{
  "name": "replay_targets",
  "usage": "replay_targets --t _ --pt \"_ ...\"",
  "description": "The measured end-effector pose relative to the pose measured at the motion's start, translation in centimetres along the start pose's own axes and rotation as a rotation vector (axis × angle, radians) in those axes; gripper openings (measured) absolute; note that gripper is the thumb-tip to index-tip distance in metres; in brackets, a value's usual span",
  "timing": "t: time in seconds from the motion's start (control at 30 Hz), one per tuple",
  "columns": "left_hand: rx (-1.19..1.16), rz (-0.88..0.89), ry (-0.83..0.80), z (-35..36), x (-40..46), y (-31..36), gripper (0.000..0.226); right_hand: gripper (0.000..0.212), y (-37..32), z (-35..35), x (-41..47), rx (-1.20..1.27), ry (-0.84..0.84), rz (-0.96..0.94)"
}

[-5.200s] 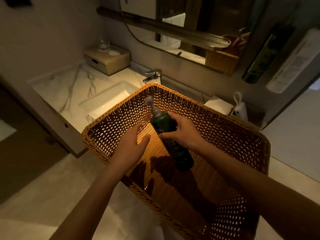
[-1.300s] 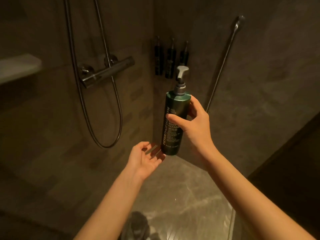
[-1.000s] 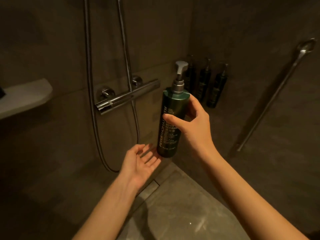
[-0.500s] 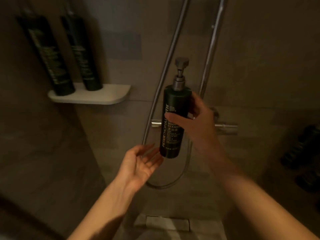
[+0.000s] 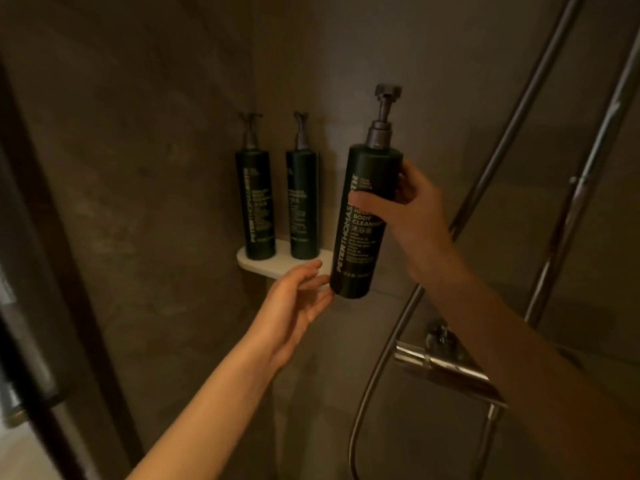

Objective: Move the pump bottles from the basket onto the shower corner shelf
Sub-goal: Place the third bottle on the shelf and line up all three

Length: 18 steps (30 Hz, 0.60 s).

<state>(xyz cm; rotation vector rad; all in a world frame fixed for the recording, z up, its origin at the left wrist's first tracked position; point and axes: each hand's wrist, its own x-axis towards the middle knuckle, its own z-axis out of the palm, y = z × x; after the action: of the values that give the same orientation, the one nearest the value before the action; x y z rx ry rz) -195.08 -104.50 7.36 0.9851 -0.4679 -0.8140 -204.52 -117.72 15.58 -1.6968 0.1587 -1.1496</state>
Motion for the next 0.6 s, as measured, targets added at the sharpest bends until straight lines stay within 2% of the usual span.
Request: replay_targets --t 0.1,0.23,0.37,0.6 --pt "0.448 0.182 0.017 -0.1 3.1 0.7 0.052 0.051 1.4 0.9 2.4 -0.007 0.005 -0.017" --pt "0.819 0.418 0.014 0.2 6.5 -0.4 0.062 0.053 3.9 1.9 4.7 -0.011 0.047 -0.007" --pt "0.963 0.583 0.126 0.2 8.9 -2.4 0.064 0.056 6.4 2.5 6.1 -0.041 0.097 -0.013" --pt "1.073 0.672 0.328 0.6 10.7 -3.6 0.065 0.062 8.3 2.9 7.6 -0.113 0.119 -0.056"
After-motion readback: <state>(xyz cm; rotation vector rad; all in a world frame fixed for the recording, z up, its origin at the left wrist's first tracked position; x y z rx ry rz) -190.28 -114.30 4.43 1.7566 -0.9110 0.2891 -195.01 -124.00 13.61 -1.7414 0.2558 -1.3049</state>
